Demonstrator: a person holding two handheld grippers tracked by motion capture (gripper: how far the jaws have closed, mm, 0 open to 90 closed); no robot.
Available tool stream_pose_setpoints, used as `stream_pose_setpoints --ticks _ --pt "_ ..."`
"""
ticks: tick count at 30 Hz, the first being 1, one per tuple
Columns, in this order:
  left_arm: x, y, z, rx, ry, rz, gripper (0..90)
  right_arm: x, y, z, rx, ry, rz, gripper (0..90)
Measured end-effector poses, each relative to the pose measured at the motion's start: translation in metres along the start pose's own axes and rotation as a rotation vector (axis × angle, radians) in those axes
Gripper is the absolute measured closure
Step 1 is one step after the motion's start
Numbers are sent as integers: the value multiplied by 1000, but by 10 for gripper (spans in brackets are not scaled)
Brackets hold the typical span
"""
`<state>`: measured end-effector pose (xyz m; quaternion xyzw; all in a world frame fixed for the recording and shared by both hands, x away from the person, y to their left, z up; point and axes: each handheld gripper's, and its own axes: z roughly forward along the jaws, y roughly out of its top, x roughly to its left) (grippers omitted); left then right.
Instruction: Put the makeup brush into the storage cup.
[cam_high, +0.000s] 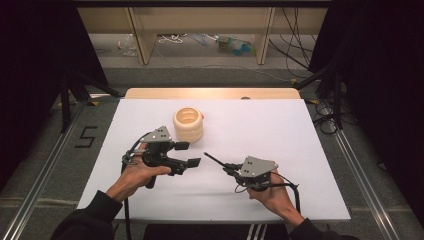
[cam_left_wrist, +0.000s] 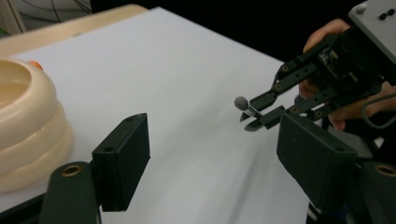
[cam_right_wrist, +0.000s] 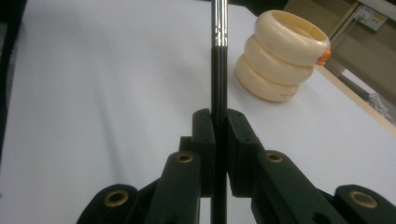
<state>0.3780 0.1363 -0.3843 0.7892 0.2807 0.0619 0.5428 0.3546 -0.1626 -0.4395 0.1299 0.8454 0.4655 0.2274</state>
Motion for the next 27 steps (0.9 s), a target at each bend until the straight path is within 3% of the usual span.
stream_pose_setpoints --ticks 7,9,11,13,20,23,25,26,27 --pt "-7 -5 -1 -110 58 40 240 -7 -3 -2 -79 23 146 838" --pt "-7 -6 0 -135 76 89 240 -9 -5 -2 -94 15 172 838" --pt "-10 -10 2 -156 89 86 239 -11 -4 -2 -109 20 210 837" --pt "-11 -15 3 -181 95 69 239 -11 -4 -1 -122 10 211 837" --pt "-18 -23 8 -200 137 117 227 -9 -3 2 -135 17 221 837" --pt "-18 -25 11 -198 137 113 222 -7 -2 3 -142 40 245 837" --pt "-17 -27 13 -201 142 112 219 -7 -1 3 -147 25 221 837" --pt "-15 -26 14 -205 144 146 218 -6 -1 3 -156 21 225 837" --pt "-16 -28 14 -199 138 125 214 -5 0 4 -154 26 227 837"
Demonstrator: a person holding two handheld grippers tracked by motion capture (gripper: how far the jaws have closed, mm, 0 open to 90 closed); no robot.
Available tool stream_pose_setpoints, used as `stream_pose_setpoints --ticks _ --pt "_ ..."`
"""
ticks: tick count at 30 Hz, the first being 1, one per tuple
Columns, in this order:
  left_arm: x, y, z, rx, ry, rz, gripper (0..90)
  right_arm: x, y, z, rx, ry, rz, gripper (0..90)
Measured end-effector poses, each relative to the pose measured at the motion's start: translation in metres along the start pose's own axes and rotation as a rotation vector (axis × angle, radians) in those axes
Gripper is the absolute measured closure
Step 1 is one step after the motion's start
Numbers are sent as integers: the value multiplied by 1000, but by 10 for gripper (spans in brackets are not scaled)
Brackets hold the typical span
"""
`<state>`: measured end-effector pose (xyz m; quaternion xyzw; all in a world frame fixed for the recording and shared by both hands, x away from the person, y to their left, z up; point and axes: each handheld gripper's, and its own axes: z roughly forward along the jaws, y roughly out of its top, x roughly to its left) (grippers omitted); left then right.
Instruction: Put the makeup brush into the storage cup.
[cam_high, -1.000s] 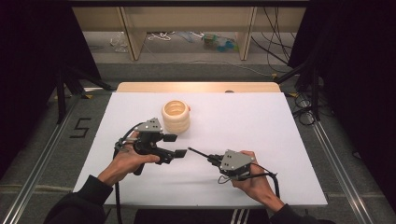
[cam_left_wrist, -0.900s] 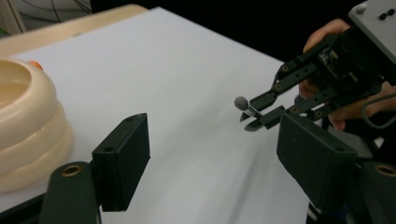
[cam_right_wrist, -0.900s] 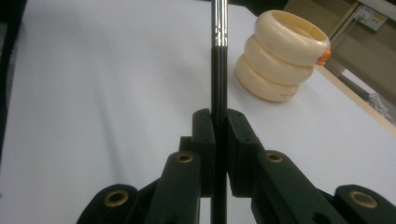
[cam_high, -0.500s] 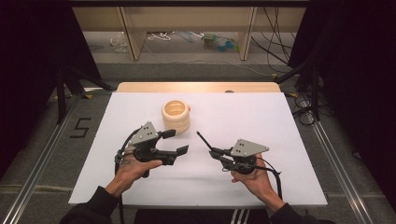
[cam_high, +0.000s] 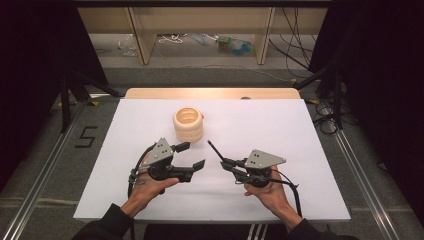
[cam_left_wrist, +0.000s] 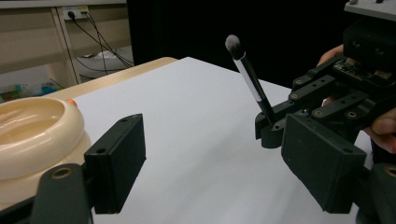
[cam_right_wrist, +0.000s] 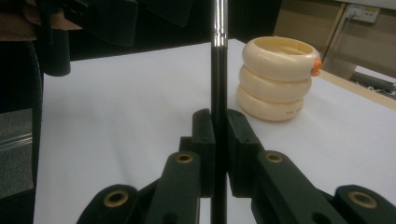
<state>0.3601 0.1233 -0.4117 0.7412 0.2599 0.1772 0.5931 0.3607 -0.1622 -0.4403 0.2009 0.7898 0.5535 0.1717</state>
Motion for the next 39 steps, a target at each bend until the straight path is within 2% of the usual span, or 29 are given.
stream_pose_setpoints --ticks 3,7,9,14,15,18,21,23,28,29,31,32,34,35,36,37,39 --pt "-3 -2 2 6 -8 -37 209 2 1 2 -4 5 -8 837" --pt "-6 -3 3 1 -23 -63 203 5 1 5 -9 12 -6 837" --pt "-8 -3 3 8 -17 -79 187 7 1 6 -8 20 -8 837" --pt "-10 -5 5 3 -16 -84 185 11 2 9 -8 41 -11 837" --pt "-11 -5 5 1 -13 -95 183 12 2 10 -6 44 -9 837" --pt "-11 -6 6 1 -12 -87 182 13 2 12 -16 49 -7 837" --pt "-13 -6 7 -10 -11 -111 180 15 2 14 -16 44 -15 837" --pt "-13 -6 7 -11 -12 -94 180 15 2 16 -11 50 -16 837" --pt "-12 -7 8 -13 -7 -119 194 18 3 20 -17 54 -12 837" --pt "-12 -7 8 -13 -9 -112 196 18 3 21 -21 51 -8 837" --pt "-12 -7 7 -17 -8 -117 215 20 4 23 -28 54 -6 837" --pt "-12 -7 7 -20 -12 -105 225 20 5 24 -26 54 -11 837" --pt "-12 -7 7 -25 -15 -112 239 22 5 26 -35 51 -11 837" --pt "-12 -7 7 -27 -12 -125 259 22 5 27 -42 64 -11 837" --pt "-11 -7 7 -28 -15 -116 277 23 6 28 -44 64 -13 837" --pt "-11 -8 6 -27 -15 -126 283 23 7 27 -33 59 -15 837" --pt "-10 -8 6 -30 -28 -108 312 24 7 28 -39 57 -17 837"
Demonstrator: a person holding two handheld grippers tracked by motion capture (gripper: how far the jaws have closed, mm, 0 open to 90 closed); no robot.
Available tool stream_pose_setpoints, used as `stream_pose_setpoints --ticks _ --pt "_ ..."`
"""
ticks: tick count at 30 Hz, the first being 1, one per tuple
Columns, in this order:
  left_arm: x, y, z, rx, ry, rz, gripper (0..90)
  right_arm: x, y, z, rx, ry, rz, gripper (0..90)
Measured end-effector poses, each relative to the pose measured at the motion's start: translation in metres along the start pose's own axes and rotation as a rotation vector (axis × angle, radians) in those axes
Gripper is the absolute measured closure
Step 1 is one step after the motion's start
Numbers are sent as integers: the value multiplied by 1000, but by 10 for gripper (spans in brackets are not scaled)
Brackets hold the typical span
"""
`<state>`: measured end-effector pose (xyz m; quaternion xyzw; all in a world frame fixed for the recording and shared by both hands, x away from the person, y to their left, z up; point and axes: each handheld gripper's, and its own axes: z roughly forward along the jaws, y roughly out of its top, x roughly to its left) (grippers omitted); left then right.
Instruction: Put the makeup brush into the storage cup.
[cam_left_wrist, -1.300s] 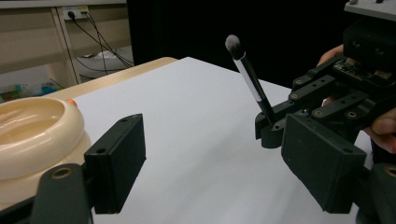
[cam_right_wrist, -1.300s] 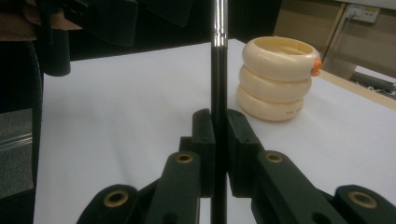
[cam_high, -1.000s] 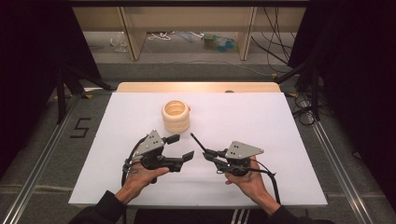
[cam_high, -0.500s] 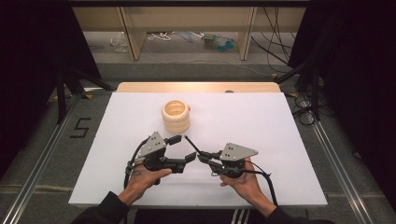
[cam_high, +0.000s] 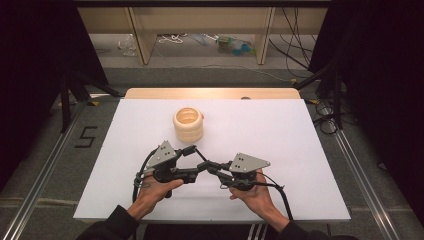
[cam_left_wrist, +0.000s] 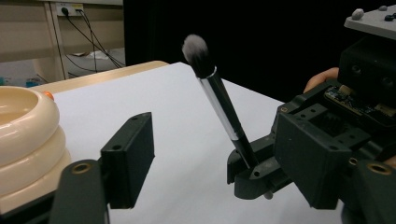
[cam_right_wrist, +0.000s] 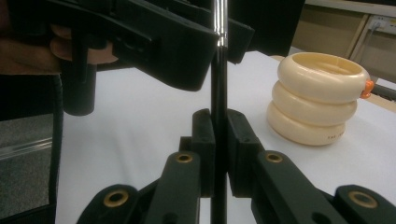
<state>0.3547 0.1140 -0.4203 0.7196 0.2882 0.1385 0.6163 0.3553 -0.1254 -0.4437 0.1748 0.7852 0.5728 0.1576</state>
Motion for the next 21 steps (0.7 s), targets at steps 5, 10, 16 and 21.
stream_pose_setpoints --ticks 5,10,16,21 --pt "1 0 0 -5 -19 -2 366 0 1 3 -2 3 -1 837" --pt "2 0 -1 -13 -28 -34 430 1 2 4 -14 1 -2 837" --pt "3 0 -2 -17 -48 -43 509 3 3 5 -11 6 -5 837" --pt "3 0 -2 -17 -59 -58 566 3 3 6 -14 6 -4 837"
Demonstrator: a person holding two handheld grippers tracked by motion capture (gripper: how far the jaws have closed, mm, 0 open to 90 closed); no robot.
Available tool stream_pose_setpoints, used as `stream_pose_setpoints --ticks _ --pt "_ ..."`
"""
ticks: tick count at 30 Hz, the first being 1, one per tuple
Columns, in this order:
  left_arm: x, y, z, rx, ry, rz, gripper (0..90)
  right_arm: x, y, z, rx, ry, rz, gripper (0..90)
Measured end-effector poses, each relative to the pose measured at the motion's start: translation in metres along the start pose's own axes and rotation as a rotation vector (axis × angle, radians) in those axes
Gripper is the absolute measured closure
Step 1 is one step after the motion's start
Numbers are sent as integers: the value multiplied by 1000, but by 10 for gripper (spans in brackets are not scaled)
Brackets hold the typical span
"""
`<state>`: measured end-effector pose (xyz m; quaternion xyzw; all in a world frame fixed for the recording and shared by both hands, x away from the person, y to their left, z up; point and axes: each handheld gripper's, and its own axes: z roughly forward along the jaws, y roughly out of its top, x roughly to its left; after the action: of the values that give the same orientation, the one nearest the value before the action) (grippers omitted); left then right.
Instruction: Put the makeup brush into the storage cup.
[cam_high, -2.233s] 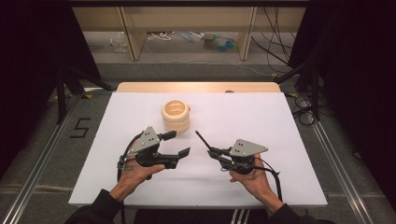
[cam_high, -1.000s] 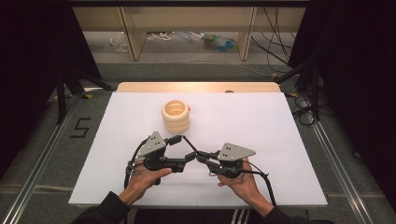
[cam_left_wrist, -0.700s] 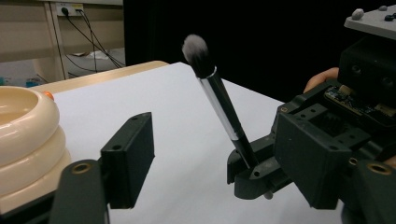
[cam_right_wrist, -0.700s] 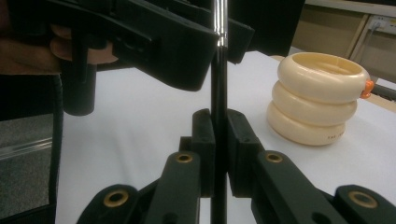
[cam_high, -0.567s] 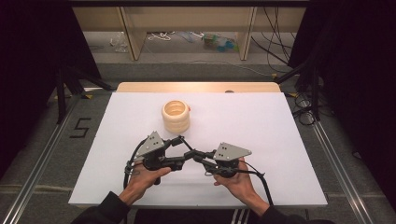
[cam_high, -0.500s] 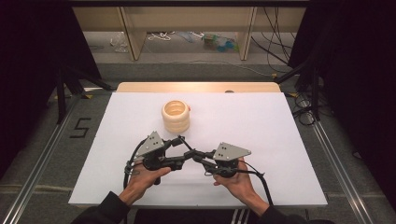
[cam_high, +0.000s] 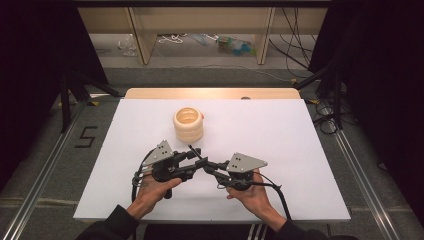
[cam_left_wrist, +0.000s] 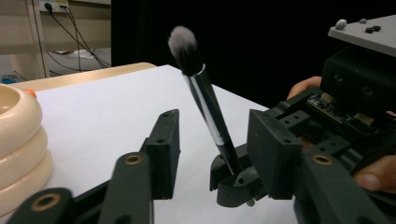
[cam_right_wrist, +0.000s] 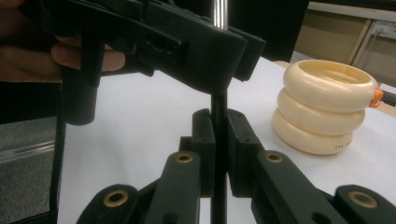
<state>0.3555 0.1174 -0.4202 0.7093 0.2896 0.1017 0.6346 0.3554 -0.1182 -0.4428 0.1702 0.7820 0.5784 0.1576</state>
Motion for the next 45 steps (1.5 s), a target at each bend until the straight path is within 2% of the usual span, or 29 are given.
stream_pose_setpoints --ticks 2,4,6,9,10,14,15,18,19,21,26,29,32,34,35,36,37,38,39,40,42,44,45 --pt "0 0 0 -1 -4 -13 588 0 0 0 -1 -1 1 837" --pt "1 0 0 -1 -18 6 607 0 0 0 -4 -2 1 837" --pt "-1 0 0 -2 -14 -16 626 0 0 0 -9 0 2 837" --pt "-1 0 -1 -6 -18 -10 653 0 1 0 -11 -3 3 837" --pt "1 0 -1 -7 -32 13 663 0 1 0 -15 -1 1 837" --pt "0 0 -1 -8 -43 7 693 0 1 0 -24 4 2 837" --pt "-1 -1 -1 -9 -36 -9 699 1 1 0 -23 6 2 837" --pt "0 -1 -1 -10 -46 -6 728 1 0 1 -25 9 0 837" --pt "1 -1 -1 -13 -54 7 743 1 1 0 -22 7 -4 837" --pt "1 -1 -2 -20 -56 -16 766 1 1 -1 -22 7 -9 837" --pt "1 0 -2 -29 -115 -12 824 2 1 0 -32 10 -15 837" --pt "-2 0 -3 -31 -107 -27 833 3 1 0 -30 15 -20 837" --pt "-1 1 -4 -38 -125 -11 835 3 2 0 -38 26 -16 831" --pt "-3 1 -5 -45 -115 -35 835 3 3 -1 -37 20 -5 777" --pt "-2 2 -5 -50 -133 -11 835 3 3 -1 -33 19 2 724" --pt "-3 3 -5 -54 -131 -12 835 2 3 0 -45 22 18 665" --pt "-4 4 -6 -56 -127 -11 835 2 3 -1 -30 8 30 627" --pt "-4 5 -6 -61 -128 1 836 2 4 -1 -30 18 46 590" --pt "-4 5 -7 -63 -112 -13 836 0 4 -1 -28 31 50 556" --pt "-3 6 -8 -68 -119 0 836 0 4 -2 -20 32 66 523" --pt "-2 6 -9 -69 -103 7 836 0 4 -4 8 26 78 478" --pt "0 6 -10 -70 -91 10 835 -2 4 -6 9 13 83 440" --pt "0 6 -11 -71 -83 -3 836 -2 4 -6 10 14 90 425"
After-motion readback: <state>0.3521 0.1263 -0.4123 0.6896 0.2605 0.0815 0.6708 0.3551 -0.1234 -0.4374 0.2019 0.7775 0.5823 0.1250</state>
